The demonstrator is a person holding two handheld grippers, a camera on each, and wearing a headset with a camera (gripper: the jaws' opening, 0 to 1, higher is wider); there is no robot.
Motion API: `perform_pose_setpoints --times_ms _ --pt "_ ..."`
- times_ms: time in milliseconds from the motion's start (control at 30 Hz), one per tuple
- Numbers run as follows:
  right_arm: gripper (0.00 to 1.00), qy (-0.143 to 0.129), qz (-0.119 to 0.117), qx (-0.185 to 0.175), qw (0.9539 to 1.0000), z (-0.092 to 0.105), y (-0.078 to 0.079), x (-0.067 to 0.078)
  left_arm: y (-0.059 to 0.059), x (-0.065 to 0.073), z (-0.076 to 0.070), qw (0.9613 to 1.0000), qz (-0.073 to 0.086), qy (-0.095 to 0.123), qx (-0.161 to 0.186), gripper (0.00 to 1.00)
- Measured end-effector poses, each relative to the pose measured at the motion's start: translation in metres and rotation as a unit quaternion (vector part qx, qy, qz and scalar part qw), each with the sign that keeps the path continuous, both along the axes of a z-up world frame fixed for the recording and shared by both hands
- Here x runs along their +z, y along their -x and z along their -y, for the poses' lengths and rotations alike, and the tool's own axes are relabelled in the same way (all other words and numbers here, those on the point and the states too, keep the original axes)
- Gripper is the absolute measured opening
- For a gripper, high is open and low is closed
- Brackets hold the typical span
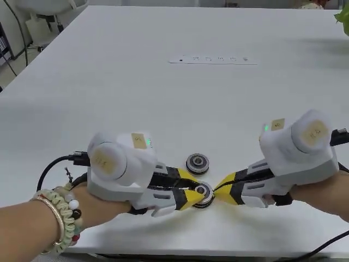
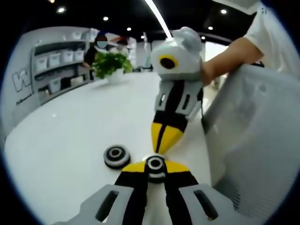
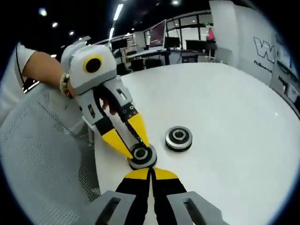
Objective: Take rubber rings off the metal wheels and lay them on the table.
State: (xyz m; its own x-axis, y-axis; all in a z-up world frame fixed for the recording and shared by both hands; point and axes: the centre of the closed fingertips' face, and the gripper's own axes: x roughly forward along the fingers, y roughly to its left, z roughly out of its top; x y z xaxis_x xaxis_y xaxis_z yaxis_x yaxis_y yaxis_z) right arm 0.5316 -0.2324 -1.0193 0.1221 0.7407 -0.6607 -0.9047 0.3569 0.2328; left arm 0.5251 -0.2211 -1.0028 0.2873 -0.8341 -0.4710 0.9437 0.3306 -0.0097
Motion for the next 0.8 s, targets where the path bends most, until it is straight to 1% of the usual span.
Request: perform_pose_setpoints --times_ms 33,67,100,133,167,233,267,300,367,400,467,533,567,600,633,700,767,800 --pt "0.0 -0.005 0.005 -0.002 1.0 -0.0001 -0.0026 0.0006 -0.0005 -0.0001 0.0 1.0 0.001 0.0 0.0 0.14" --pt "0.0 -0.002 0.013 0.006 0.9999 0.0007 -0.0016 -0.0003 -0.0012 -0.0002 0.0001 1.0 0.002 0.001 0.001 0.14" --pt "0.0 -0.002 0.016 0.006 0.9999 -0.0001 -0.0017 -0.0001 -0.0018 -0.0002 0.0003 1.0 0.002 0.003 0.002 0.14" --pt "0.0 -0.002 0.02 -0.001 0.9998 -0.0009 -0.0035 0.0 -0.0027 -0.0003 0.0001 1.0 0.002 0.004 0.003 0.14" --pt "0.0 0.001 0.016 0.004 0.9999 -0.0006 -0.0022 -0.0002 -0.003 -0.0004 -0.0001 1.0 0.002 0.005 0.003 0.14" --pt "0.0 -0.003 0.004 -0.009 0.9999 -0.0005 -0.0032 0.0012 -0.0036 -0.0006 -0.0001 1.0 0.003 0.006 0.003 0.14" --pt "0.0 -0.006 -0.01 -0.021 0.9997 -0.0001 -0.003 0.0008 -0.0038 -0.0007 -0.0001 1.0 0.003 0.006 0.004 0.14" --pt "0.0 -0.007 -0.013 -0.02 0.9997 0.0002 -0.0035 0.0008 -0.0039 -0.0008 0.0001 1.0 0.004 0.006 0.004 0.14" --pt "0.0 -0.016 -0.038 -0.033 0.9986 0.0007 -0.0025 0.0004 -0.0038 -0.0009 0.0002 1.0 0.003 0.007 0.004 0.14" --pt "0.0 -0.023 -0.055 -0.041 0.9974 0.0011 -0.0021 0.0008 -0.0036 -0.001 0.0004 1.0 0.002 0.007 0.004 0.14" --pt "0.0 -0.031 -0.066 -0.052 0.996 0.0019 -0.0035 0.0014 -0.0035 -0.0011 0.0008 1.0 0.003 0.007 0.003 0.14" --pt "0.0 -0.04 -0.089 -0.069 0.9929 0.0016 -0.0023 0.0015 -0.0036 -0.0011 0.0008 1.0 0.004 0.007 0.003 0.14" --pt "0.0 -0.045 -0.104 -0.079 0.9905 0.0011 -0.0025 0.0021 -0.0037 -0.0011 0.0008 1.0 0.004 0.008 0.003 0.14" --pt "0.0 -0.048 -0.113 -0.085 0.9888 0.0008 -0.0024 0.0026 -0.0037 -0.0012 0.0007 1.0 0.005 0.008 0.002 0.14" --pt "0.0 -0.052 -0.121 -0.092 0.987 0.0006 -0.0026 0.0029 -0.0037 -0.0012 0.0008 1.0 0.005 0.008 0.002 0.14" --pt "0.0 -0.064 -0.129 -0.101 0.9844 0.0019 -0.0062 0.0053 -0.0038 -0.0012 0.0007 1.0 0.005 0.008 0.003 0.14" --pt "0.0 -0.075 -0.138 -0.105 0.982 -0.0001 -0.0049 0.0083 -0.0039 -0.0012 0.0006 0.9999 0.005 0.008 0.003 0.14" --pt "0.0 -0.08 -0.153 -0.113 0.9785 0.0002 -0.004 0.0092 -0.0039 -0.0011 0.0006 0.9999 0.004 0.009 0.003 0.14"
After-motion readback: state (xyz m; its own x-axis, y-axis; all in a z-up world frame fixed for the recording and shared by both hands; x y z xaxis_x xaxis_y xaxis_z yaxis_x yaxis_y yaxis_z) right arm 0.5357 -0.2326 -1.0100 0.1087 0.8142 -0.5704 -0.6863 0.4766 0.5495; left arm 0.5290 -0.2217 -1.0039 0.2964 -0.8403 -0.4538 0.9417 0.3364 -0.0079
